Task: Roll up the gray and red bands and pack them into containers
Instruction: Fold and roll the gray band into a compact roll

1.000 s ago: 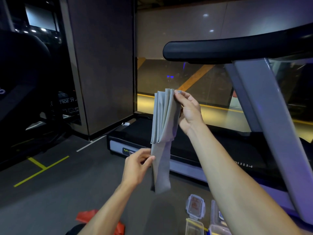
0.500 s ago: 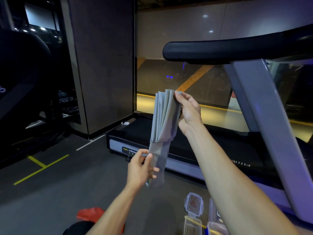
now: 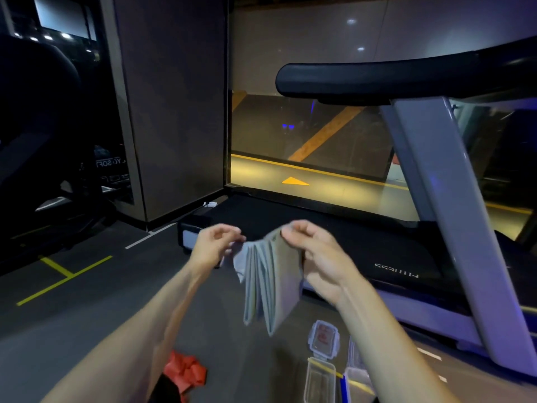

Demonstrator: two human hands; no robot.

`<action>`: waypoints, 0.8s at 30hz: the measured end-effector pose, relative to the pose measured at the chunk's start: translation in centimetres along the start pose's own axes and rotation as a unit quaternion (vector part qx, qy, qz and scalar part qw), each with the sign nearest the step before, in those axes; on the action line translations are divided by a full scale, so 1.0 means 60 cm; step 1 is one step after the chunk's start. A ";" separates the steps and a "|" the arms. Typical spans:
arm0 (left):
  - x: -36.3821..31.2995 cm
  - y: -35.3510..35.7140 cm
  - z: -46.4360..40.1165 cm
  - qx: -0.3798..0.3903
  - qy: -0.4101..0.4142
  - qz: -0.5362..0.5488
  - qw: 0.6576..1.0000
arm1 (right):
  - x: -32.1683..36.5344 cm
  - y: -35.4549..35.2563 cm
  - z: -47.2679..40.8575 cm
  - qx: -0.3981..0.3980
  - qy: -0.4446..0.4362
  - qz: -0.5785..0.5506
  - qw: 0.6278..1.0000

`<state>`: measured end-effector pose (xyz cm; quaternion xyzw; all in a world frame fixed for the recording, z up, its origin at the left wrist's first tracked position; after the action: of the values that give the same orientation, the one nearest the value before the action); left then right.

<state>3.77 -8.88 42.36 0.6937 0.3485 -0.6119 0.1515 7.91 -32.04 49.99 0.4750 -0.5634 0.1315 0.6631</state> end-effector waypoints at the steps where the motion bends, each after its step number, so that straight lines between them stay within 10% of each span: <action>1: -0.015 -0.007 0.000 0.007 0.033 -0.059 0.998 | -0.021 -0.011 0.009 0.004 0.013 -0.012 1.000; 7: -0.034 -0.018 0.016 0.053 0.144 -0.309 0.939 | -0.076 -0.045 0.039 0.019 0.045 -0.103 0.993; 17: -0.076 0.001 0.056 0.016 0.209 -0.226 0.951 | -0.041 -0.033 0.021 0.065 0.005 -0.130 0.989; 24: 0.001 0.009 0.027 0.095 0.002 -0.232 0.968 | -0.036 -0.013 0.038 0.174 0.011 -0.083 0.981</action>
<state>2.95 -10.28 41.85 0.6063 0.4405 -0.6592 -0.0622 6.35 -33.43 47.51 0.6267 -0.4831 0.1777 0.5850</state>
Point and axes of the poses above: each hand's wrist, its own z-axis away from the middle knuckle, its own y-axis out of the palm, x = y × z, the point moved 7 cm from there along -z, towards the middle knuckle, and after that the axes turned 13 degrees about -z, right-handed, at the moved point
